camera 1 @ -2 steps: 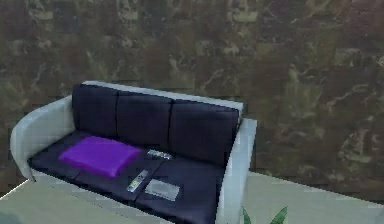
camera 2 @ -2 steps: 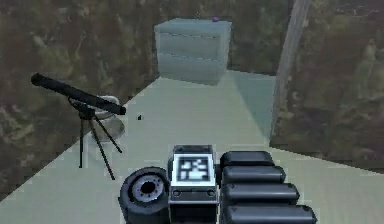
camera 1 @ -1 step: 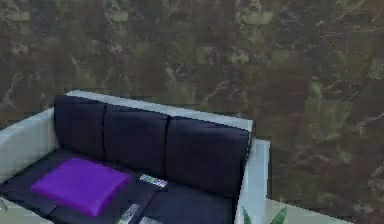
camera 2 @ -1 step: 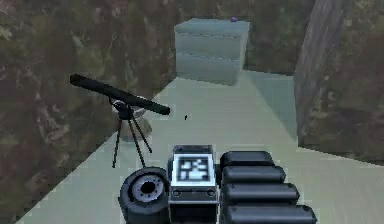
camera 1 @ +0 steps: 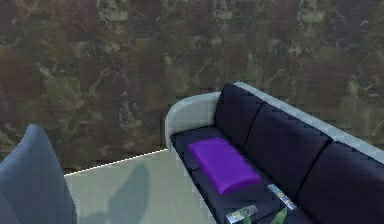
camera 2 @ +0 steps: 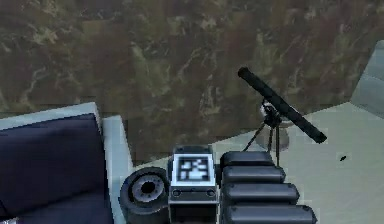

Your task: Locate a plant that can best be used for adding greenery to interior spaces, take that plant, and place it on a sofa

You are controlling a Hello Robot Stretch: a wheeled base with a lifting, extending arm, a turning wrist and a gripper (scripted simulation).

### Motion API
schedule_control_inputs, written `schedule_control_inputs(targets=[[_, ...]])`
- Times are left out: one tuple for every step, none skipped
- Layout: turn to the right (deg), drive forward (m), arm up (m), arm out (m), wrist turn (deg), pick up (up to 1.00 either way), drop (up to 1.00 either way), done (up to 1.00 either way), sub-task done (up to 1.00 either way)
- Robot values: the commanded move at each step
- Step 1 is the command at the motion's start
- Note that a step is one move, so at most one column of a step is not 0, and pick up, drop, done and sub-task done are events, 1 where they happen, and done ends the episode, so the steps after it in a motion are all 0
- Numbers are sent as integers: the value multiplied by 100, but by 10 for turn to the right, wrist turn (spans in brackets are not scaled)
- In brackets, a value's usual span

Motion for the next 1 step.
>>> schedule_control_inputs(targets=[[-120,0,0,0,0,0,0,0,0]])
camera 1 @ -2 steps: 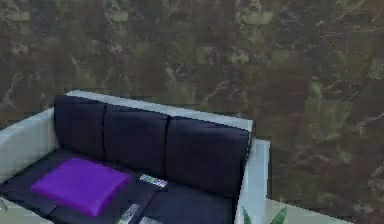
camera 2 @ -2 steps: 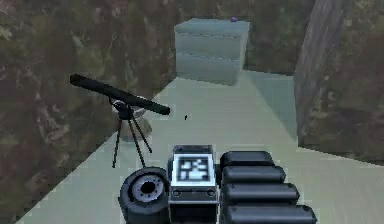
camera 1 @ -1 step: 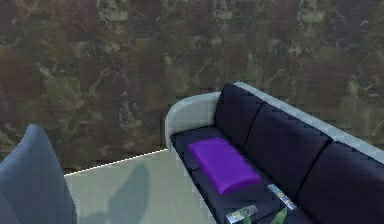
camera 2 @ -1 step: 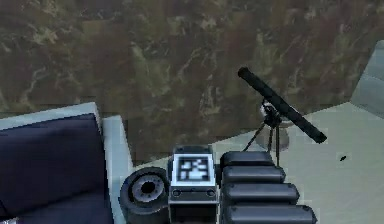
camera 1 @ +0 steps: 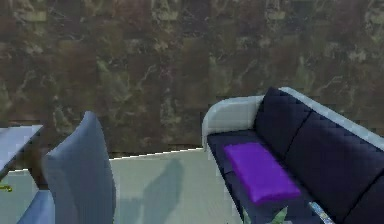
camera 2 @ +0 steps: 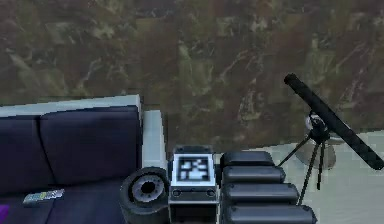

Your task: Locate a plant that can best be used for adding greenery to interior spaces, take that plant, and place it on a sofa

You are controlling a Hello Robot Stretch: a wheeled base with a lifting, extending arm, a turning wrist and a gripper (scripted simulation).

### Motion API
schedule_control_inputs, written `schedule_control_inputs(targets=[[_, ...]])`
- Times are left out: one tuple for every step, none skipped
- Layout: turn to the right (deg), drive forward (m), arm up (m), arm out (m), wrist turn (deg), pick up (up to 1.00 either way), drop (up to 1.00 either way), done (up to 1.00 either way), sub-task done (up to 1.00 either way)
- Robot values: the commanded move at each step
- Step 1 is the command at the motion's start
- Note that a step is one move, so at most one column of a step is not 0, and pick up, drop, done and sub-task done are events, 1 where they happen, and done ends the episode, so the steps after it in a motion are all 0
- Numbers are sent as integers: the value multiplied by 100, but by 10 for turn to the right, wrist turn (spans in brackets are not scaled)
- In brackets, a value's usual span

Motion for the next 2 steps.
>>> schedule_control_inputs(targets=[[0,30,0,0,0,0,0,0,0],[330,0,0,0,0,0,0,0,0]])
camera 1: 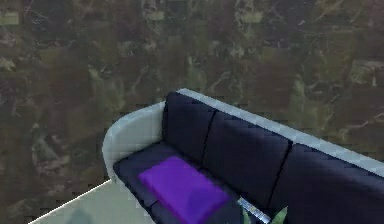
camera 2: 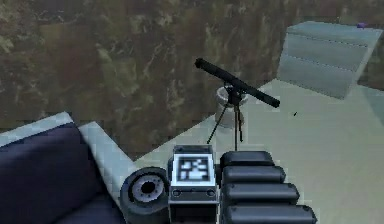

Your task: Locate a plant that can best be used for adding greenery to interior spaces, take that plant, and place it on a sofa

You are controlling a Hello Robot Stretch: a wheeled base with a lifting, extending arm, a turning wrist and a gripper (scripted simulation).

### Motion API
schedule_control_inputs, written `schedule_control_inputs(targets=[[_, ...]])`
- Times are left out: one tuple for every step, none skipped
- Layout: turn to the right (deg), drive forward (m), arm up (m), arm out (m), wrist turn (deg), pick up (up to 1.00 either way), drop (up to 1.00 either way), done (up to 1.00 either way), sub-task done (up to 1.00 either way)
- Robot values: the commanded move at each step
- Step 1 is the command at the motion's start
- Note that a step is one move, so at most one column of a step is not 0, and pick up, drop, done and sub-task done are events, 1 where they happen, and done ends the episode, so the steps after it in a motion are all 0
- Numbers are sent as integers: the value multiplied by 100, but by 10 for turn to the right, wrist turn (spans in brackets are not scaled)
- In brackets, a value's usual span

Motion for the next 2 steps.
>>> schedule_control_inputs(targets=[[-240,0,0,0,0,0,0,0,0],[150,0,0,0,0,0,0,0,0]])
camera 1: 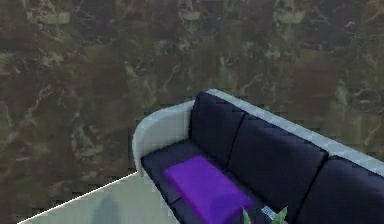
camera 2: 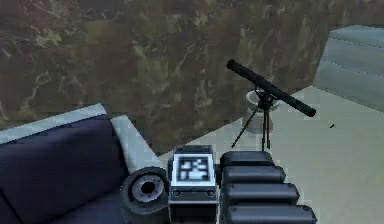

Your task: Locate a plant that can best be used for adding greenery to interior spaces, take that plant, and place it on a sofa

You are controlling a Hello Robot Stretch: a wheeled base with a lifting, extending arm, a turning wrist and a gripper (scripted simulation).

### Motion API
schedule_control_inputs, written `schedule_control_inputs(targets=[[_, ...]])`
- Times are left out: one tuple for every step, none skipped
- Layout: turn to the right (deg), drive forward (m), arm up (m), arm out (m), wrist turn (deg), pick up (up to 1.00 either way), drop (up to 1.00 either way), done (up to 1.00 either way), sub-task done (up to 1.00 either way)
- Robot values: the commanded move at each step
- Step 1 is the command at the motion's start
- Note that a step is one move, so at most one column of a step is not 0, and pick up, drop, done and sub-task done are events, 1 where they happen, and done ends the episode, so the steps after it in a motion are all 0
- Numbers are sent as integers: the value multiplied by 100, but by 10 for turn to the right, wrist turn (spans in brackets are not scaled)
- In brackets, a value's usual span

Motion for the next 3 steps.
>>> schedule_control_inputs(targets=[[-150,0,0,0,0,0,0,0,0],[180,0,0,0,0,0,0,0,0],[330,0,0,0,0,0,0,0,0]])
